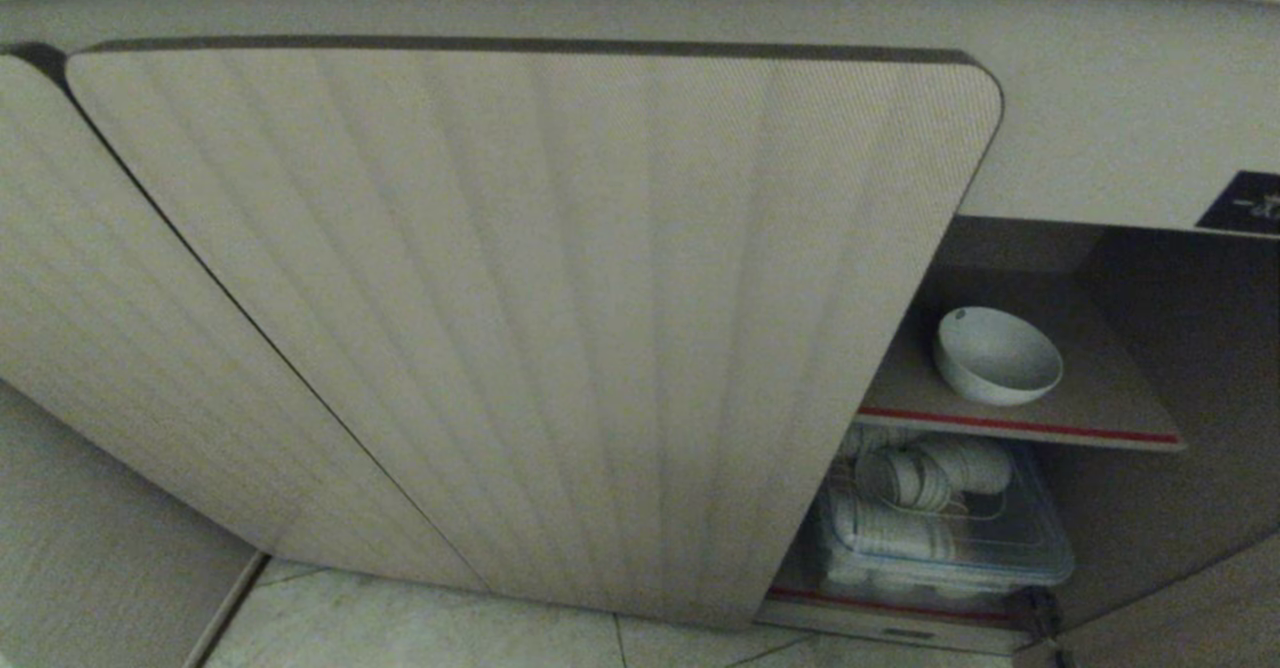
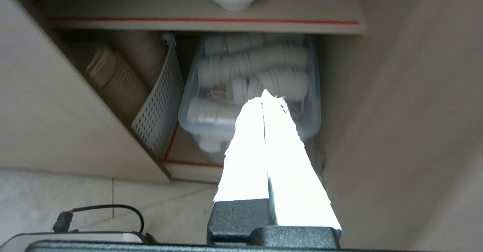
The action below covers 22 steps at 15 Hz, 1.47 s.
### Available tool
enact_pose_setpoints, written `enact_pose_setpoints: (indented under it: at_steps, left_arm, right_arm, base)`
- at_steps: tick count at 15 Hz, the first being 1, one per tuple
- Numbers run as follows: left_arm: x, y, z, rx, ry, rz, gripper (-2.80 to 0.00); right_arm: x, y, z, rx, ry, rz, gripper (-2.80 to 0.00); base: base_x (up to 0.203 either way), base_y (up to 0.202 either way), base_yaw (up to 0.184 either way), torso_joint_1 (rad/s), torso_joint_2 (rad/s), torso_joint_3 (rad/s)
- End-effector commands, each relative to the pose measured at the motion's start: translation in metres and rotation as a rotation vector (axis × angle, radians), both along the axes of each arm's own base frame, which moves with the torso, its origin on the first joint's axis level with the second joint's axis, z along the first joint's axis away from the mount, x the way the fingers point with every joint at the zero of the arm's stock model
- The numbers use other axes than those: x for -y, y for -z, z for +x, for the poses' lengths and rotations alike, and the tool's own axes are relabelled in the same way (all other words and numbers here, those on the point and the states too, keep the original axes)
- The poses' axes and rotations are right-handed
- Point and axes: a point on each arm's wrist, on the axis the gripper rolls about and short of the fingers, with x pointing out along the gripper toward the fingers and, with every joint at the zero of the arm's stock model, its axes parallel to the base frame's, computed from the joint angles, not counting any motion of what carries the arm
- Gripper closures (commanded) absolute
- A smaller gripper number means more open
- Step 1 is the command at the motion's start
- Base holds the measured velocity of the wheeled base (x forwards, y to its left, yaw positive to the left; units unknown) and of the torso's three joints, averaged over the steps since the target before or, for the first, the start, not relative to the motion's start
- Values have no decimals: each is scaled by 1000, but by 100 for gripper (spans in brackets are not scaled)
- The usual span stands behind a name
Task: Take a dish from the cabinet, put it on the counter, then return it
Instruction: Close the cabinet door
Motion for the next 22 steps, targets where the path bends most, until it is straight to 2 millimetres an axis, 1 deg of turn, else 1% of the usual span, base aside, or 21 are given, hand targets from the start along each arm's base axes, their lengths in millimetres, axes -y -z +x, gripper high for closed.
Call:
enact_pose_setpoints:
  at_steps: [1,18,22]
  left_arm:
    - [0,0,0,1,1,-1,0]
    - [0,0,0,0,-1,-1,0]
    - [0,0,0,-1,-1,-1,0]
  right_arm:
    - [0,0,0,-1,1,0,0]
    - [0,0,0,-1,-1,0,0]
    - [0,0,0,-1,-1,0,0]
  base:
    - [-183,0,-2,0,2,5]
    - [-190,0,0,1,3,2]
    - [-20,0,-2,-1,1,1]
